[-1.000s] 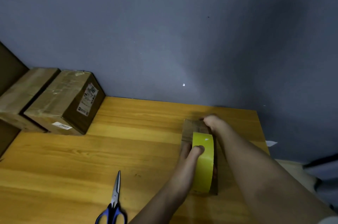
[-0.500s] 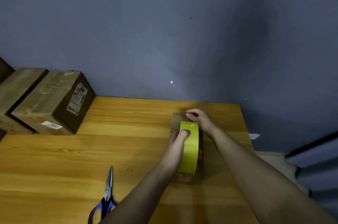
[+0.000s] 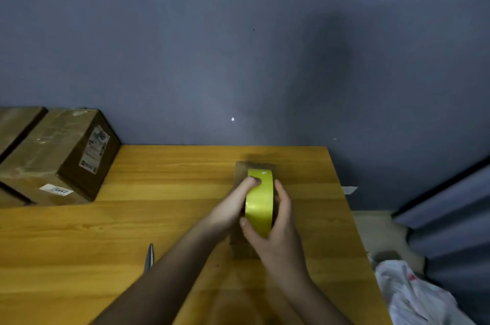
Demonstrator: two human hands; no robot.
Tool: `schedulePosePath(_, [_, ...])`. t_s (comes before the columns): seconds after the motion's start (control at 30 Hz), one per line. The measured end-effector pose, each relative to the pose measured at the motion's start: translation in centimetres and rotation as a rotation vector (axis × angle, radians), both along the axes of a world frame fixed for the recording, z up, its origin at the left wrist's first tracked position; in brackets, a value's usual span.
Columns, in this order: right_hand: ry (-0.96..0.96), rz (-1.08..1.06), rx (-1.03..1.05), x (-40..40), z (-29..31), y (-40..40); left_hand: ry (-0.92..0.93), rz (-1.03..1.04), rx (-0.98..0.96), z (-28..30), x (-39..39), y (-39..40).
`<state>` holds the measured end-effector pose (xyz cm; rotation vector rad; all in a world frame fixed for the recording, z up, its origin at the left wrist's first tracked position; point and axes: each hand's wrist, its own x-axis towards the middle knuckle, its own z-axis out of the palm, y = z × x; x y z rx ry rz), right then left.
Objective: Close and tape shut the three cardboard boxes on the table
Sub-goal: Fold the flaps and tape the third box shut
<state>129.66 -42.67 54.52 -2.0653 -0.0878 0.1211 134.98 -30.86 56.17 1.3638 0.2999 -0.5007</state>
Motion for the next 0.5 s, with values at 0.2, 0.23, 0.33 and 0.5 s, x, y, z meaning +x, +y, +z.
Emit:
schedulePosePath(0.2, [-0.047,-0.033,-0.144,0.2,-1.1,1.4,-0.134,-0.266,0.328,1.4,2.7,4.2])
schedulePosePath(0.23, [-0.051,-0.042,-0.144,0.1,-1.1,1.4,-0.172,-0.224,0.412,0.9,3.7,4.7])
schedulePosePath(0.33, [-0.034,-0.046,-0.131,-0.1,-1.4,1.0,-0.546,-0.376,1.211,-1.8,6.5,6.9])
schedulePosePath(0.5, [-0.026,-0.043,-0.094,-0.1,-1.4,0.3,-0.924,-1.122,1.659,-4.8,8.3,6.9])
